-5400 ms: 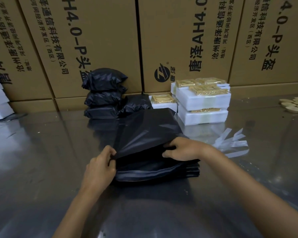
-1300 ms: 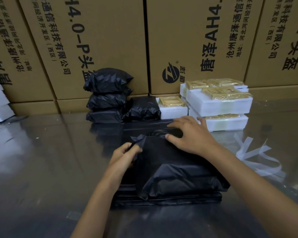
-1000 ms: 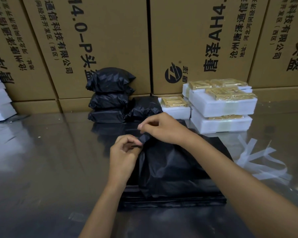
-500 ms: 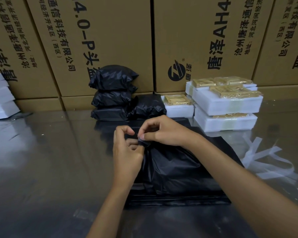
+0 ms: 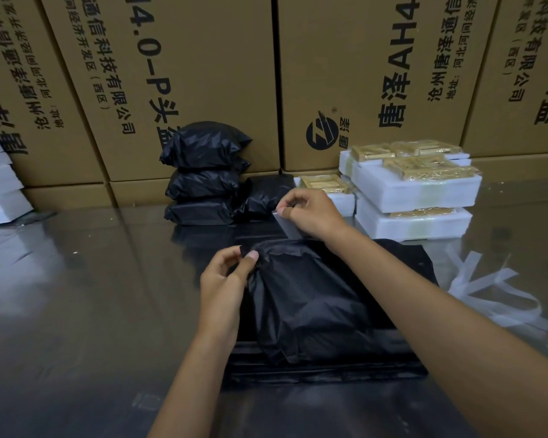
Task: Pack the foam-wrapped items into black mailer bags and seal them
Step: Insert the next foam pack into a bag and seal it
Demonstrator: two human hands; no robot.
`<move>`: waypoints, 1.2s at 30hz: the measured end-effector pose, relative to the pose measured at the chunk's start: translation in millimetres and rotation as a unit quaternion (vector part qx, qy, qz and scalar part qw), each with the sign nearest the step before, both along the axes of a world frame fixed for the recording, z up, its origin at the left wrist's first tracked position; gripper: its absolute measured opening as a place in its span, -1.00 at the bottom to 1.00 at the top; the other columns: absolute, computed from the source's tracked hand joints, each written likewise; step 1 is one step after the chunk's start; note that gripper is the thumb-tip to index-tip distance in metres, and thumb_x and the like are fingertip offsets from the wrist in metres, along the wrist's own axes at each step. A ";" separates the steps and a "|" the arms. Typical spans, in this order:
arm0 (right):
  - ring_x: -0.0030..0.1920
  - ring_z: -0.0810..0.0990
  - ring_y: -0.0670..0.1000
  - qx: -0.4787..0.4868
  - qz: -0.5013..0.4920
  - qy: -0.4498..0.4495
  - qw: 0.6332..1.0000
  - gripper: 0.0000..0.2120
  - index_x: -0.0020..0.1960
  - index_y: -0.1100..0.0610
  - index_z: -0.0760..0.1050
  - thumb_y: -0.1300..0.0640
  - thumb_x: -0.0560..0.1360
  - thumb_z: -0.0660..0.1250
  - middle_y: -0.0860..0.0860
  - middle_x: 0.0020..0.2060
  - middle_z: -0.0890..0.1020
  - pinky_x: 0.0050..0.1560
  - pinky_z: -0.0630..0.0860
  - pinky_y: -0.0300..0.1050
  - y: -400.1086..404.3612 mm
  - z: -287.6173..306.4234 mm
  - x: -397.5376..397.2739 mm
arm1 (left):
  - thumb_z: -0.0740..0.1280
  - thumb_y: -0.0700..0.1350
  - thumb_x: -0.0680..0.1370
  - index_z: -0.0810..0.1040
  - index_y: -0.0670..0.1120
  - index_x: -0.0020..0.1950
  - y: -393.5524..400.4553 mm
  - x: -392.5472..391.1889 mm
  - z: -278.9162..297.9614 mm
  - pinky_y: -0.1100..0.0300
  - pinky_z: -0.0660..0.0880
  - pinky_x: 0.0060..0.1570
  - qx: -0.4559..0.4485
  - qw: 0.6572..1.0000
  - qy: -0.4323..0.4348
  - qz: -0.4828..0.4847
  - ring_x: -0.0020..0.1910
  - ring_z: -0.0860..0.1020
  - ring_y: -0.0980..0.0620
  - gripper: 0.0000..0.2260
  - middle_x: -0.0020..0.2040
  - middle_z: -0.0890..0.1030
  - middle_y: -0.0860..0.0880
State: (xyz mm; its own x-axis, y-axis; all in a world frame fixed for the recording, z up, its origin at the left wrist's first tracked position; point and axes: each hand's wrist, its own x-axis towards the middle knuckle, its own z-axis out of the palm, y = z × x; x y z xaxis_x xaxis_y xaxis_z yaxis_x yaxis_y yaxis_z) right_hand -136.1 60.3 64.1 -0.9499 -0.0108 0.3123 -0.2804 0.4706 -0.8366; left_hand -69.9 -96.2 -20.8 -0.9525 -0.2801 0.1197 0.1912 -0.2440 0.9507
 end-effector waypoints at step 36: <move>0.53 0.24 0.01 0.408 -0.232 -0.026 0.882 -0.38 0.53 0.08 0.20 -0.20 0.59 0.21 0.01 0.49 0.36 0.51 0.05 0.21 247.7 -117.1 90.2 | -0.01 0.14 0.69 0.46 -0.02 0.43 147.8 12.7 60.8 0.18 -0.13 0.50 -0.718 0.593 0.165 -0.326 0.57 0.09 0.09 -0.55 0.51 0.36 -0.02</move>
State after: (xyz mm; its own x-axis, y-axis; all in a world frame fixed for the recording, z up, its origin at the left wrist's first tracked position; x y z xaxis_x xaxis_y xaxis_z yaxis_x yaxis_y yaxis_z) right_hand -45.9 308.0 -52.9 -0.9239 0.1831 0.3359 0.1309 0.9764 -0.1721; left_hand -57.1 51.5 40.1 -0.6614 0.7501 -0.0012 0.7340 0.6476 0.2047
